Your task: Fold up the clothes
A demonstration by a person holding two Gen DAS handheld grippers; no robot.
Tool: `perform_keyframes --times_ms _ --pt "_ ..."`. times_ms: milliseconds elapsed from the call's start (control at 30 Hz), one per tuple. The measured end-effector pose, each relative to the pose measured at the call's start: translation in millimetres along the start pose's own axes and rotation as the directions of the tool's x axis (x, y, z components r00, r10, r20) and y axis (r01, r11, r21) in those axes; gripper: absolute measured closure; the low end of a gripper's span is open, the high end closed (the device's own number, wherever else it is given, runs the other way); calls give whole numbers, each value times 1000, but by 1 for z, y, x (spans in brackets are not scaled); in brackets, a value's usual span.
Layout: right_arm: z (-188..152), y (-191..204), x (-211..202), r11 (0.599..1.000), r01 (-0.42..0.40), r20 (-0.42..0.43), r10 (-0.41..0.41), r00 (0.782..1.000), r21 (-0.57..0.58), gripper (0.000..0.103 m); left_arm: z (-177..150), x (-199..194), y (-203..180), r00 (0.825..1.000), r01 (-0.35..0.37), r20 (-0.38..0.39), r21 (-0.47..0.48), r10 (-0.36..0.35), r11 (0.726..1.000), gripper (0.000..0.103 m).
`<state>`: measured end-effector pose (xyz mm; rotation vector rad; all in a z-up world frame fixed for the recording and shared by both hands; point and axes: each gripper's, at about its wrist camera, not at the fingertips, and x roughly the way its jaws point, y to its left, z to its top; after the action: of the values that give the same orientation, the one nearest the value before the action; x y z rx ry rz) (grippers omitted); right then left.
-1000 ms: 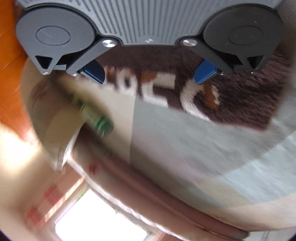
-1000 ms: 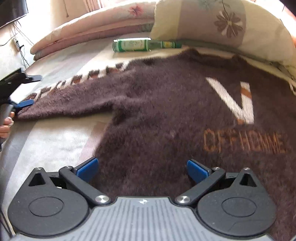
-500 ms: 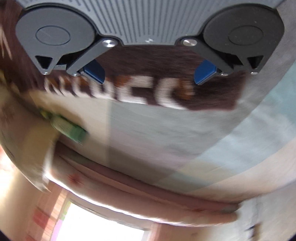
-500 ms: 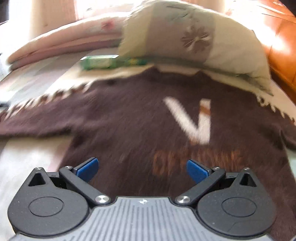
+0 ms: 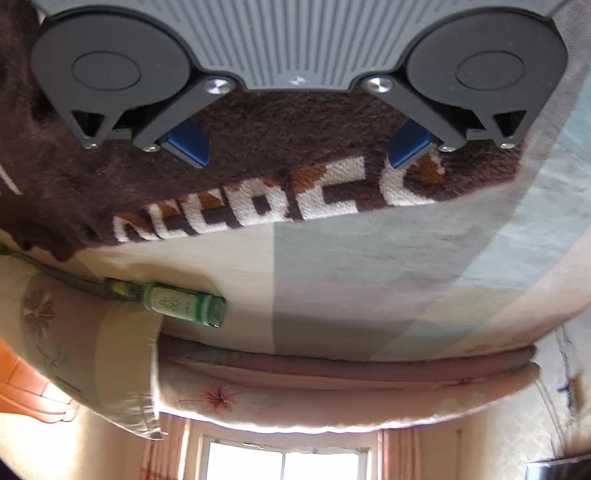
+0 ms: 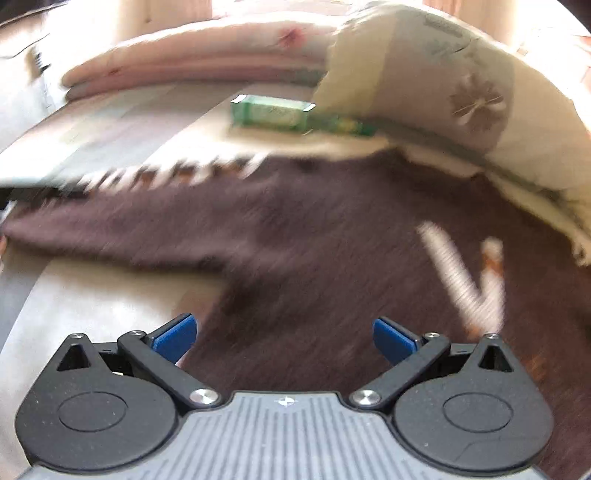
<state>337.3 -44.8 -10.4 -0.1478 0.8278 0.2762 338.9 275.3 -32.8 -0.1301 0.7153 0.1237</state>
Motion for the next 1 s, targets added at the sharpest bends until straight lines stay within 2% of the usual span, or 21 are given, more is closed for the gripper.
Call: perform_keyframes --times_ms 33,100,233,367,467,667,767,833,900,1000 --pt "11 -8 4 1000 7 8 -8 1000 17 0 -1 0 3 1000 23 -13 4 -23 1000 1" --pt "35 -23 19 998 -34 -5 34 999 61 0 -2 4 8 999 23 -38 8 -22 1000 1" --pt "74 -40 69 988 -78 -73 89 993 135 0 -11 17 14 992 -31 -123 32 35 999 1" --pt "90 -40 127 991 -17 -149 36 988 130 0 -16 16 16 993 -15 -115 57 21 998 1" --pt "104 -34 157 996 34 -127 -23 992 85 0 -18 15 18 994 5 -112 53 1 999 1" --pt "146 -29 197 997 61 -127 -55 990 42 0 -15 17 20 994 13 -108 51 -8 999 1" --pt "152 -29 192 999 50 -169 -45 985 22 0 -15 16 22 994 9 -106 43 -5 999 1" --pt "151 -27 172 1000 6 -176 -2 984 18 0 -15 15 24 994 7 -105 37 -3 999 1" --pt "146 -23 152 994 -106 -182 110 977 32 0 -15 14 25 995 4 -104 31 -1 1000 1" --pt "136 -5 143 977 -213 -248 208 946 9 0 -14 12 27 995 0 -102 23 2 1000 1"
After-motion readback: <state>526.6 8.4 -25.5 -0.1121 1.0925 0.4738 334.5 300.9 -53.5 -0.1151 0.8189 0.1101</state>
